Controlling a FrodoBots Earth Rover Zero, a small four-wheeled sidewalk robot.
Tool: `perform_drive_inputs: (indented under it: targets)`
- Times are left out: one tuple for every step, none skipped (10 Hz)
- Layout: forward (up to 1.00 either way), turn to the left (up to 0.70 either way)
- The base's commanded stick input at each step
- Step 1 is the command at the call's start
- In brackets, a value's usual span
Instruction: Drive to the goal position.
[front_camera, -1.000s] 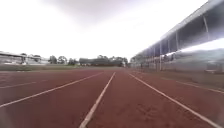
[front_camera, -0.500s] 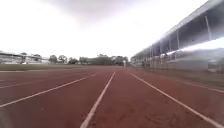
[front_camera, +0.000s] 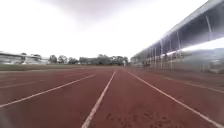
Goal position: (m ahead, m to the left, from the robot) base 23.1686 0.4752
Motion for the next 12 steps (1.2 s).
perform_drive_inputs:
  targets:
    - [0.45,0.0]
    - [0.45,0.0]
    - [0.45,0.0]
    - [0.45,0.0]
    - [0.45,0.0]
    - [0.45,0.0]
    - [0.45,0.0]
    - [0.45,0.0]
    - [0.45,0.0]
    - [0.45,0.0]
    - [0.45,0.0]
    - [0.45,0.0]
